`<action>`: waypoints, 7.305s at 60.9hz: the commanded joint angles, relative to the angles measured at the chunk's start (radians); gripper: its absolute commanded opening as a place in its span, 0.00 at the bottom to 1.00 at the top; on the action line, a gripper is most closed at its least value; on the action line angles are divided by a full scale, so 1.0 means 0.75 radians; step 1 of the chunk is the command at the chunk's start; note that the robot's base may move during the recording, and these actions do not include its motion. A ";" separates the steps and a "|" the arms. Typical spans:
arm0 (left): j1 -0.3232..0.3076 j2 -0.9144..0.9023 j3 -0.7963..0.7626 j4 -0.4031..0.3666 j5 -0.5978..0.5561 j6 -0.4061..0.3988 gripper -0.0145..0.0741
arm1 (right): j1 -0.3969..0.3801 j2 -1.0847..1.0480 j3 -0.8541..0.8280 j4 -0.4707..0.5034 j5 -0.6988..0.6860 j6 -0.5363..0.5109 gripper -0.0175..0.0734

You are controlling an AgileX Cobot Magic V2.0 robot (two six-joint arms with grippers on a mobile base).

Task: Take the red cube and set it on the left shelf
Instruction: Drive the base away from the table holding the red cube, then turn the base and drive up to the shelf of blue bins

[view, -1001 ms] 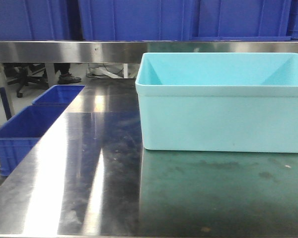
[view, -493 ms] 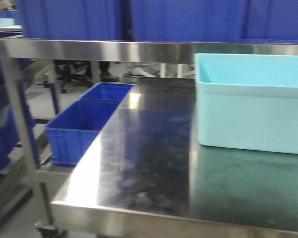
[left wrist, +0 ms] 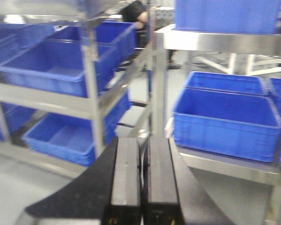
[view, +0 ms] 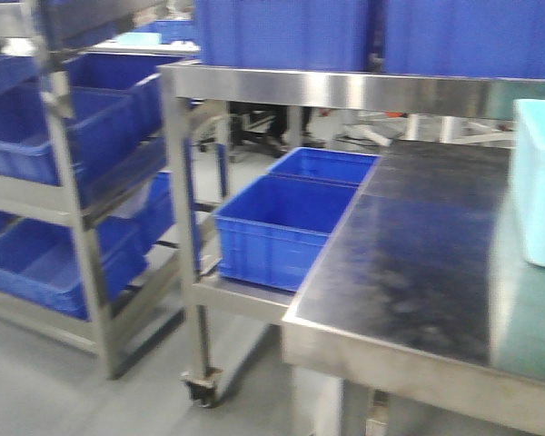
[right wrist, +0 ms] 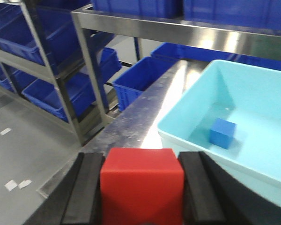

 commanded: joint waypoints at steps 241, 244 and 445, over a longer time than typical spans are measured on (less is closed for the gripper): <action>-0.168 -0.020 0.031 -0.009 -0.117 -0.001 0.28 | 0.003 0.017 -0.035 -0.017 -0.108 -0.013 0.37; -0.168 -0.020 0.031 -0.009 -0.117 -0.001 0.28 | 0.003 0.017 -0.035 -0.017 -0.108 -0.013 0.37; -0.168 -0.020 0.031 -0.009 -0.117 -0.001 0.28 | 0.003 0.017 -0.035 -0.017 -0.108 -0.013 0.37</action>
